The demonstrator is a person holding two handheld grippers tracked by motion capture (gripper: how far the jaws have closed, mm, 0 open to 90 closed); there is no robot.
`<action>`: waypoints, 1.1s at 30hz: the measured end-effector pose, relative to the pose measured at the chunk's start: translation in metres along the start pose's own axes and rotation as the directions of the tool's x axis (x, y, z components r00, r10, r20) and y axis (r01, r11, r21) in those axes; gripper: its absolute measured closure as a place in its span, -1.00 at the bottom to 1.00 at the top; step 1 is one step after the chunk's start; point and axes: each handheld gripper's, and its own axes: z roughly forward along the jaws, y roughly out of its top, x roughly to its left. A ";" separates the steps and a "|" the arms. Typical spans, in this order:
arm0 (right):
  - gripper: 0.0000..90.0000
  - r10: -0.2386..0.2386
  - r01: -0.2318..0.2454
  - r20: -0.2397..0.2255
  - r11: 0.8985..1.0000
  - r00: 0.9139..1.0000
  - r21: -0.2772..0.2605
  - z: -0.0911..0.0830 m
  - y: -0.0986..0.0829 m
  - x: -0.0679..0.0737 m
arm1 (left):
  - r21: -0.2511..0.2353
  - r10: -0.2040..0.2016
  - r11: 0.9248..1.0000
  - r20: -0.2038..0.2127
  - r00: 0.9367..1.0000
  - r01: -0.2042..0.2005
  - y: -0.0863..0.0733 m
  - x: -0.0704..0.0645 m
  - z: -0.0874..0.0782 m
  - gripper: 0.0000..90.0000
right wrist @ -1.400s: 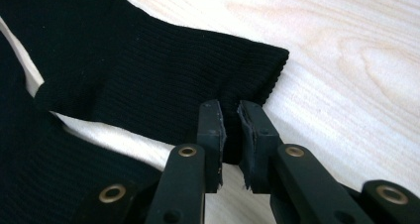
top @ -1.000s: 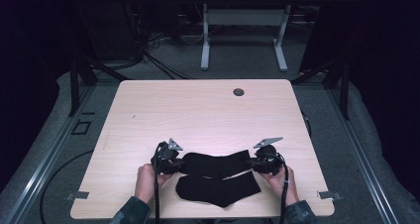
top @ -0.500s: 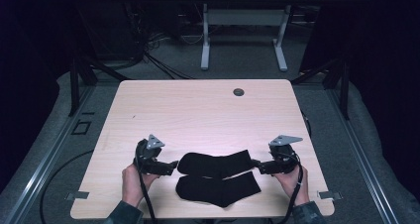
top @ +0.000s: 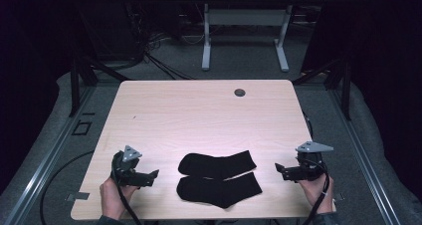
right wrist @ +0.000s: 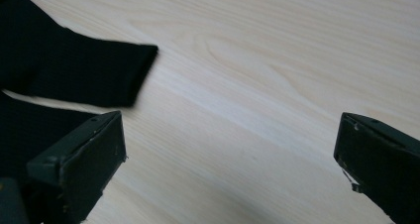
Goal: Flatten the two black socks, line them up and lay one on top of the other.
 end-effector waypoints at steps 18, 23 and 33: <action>-1.00 0.000 -0.009 0.082 0.994 0.997 0.112 0.023 -0.050 -0.019 | -0.001 -0.081 0.997 -0.037 0.996 0.081 -0.048 0.028 0.020 -1.00; -1.00 0.040 -0.042 0.053 0.998 0.998 0.040 0.024 -0.060 -0.023 | -0.041 -0.081 0.996 -0.050 0.995 0.079 -0.052 0.027 0.021 -1.00; -1.00 0.042 -0.044 0.055 0.999 0.998 0.029 0.024 -0.061 -0.022 | -0.043 -0.098 0.995 -0.069 0.993 0.095 -0.049 0.026 0.025 -1.00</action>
